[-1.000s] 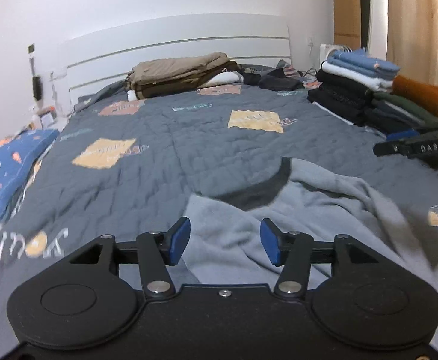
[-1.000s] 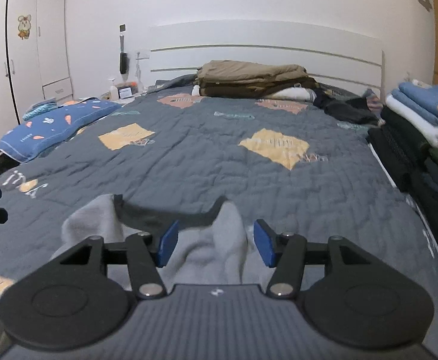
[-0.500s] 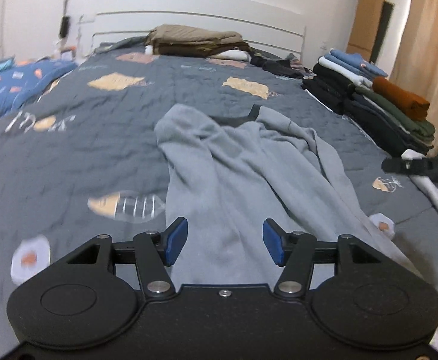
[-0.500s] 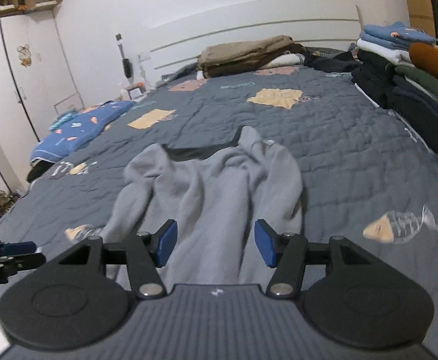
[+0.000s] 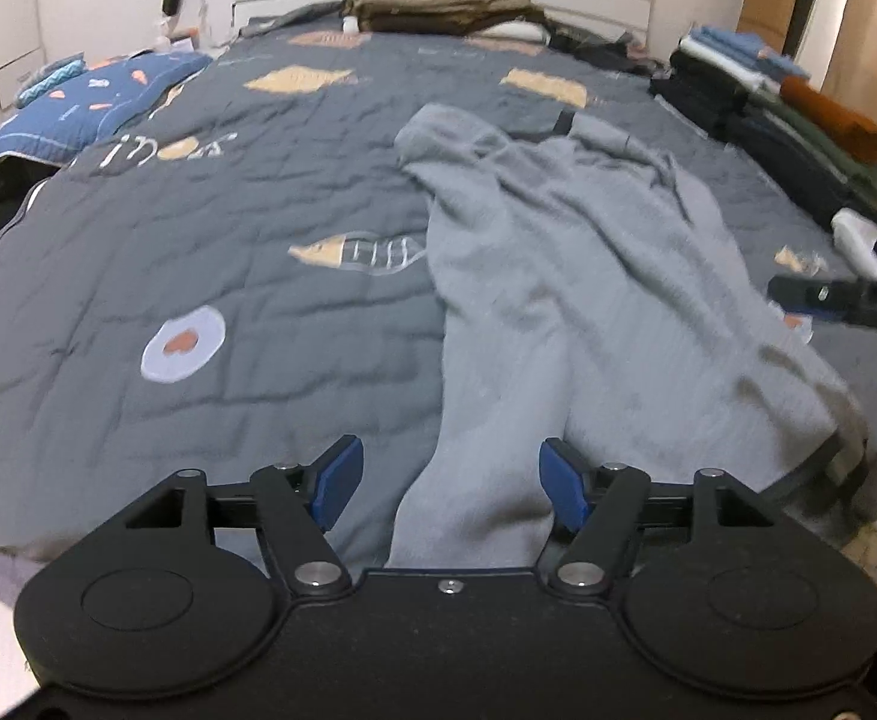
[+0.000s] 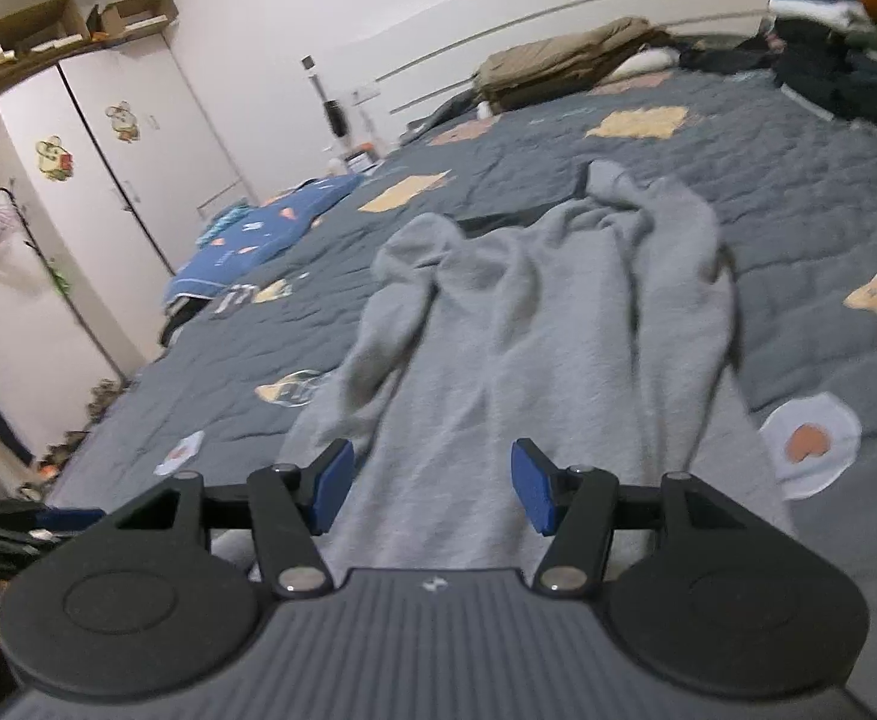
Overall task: Fold clothes
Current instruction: 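Grasp the sweatshirt fabric with the left gripper and drag it across the bed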
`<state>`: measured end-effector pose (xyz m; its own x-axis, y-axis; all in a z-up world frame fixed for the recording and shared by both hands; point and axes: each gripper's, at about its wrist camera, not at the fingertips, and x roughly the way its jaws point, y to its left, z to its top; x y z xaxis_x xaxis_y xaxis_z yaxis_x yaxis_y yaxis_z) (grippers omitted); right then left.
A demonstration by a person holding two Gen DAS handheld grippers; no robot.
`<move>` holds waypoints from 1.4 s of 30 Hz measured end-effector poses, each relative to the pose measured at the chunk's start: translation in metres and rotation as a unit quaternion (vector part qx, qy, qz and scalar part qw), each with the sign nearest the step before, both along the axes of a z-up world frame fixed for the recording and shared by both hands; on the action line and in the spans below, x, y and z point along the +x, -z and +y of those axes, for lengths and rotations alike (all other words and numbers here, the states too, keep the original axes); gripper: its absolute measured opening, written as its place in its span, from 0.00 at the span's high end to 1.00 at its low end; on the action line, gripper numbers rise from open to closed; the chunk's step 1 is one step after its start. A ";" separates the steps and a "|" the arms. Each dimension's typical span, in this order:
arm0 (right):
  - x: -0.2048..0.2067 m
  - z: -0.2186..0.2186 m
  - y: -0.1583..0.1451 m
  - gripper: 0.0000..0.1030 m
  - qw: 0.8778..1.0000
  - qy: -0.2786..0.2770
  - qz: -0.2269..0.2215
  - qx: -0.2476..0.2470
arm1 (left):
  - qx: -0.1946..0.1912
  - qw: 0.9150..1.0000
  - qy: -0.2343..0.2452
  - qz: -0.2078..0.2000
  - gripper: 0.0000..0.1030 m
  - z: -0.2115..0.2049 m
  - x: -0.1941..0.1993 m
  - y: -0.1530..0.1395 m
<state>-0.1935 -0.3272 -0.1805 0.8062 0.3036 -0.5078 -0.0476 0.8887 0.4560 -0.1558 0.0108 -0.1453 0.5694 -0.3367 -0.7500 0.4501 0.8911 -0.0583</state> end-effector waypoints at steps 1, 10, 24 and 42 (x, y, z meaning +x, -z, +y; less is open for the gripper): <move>-0.001 0.002 0.001 0.44 1.000 -0.007 0.002 0.004 | 0.004 1.000 0.000 0.004 0.38 0.000 -0.001 0.003; -0.009 0.025 -0.006 0.44 0.998 -0.055 -0.009 -0.014 | 0.023 0.999 0.004 0.041 0.33 -0.003 -0.004 0.034; -0.005 0.036 0.002 0.44 0.998 -0.058 0.010 -0.014 | 0.039 0.990 -0.117 -0.072 0.93 0.083 0.035 -0.044; -0.015 0.018 -0.002 0.44 0.999 -0.033 0.016 -0.012 | 0.055 0.984 -0.091 -0.141 0.42 0.043 -0.017 -0.044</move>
<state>-0.2087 -0.3095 -0.1784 0.7677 0.3431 -0.5413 -0.0923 0.8950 0.4363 -0.1731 0.0540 -0.1014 0.8035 -0.1357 -0.5796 0.2669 0.9525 0.1470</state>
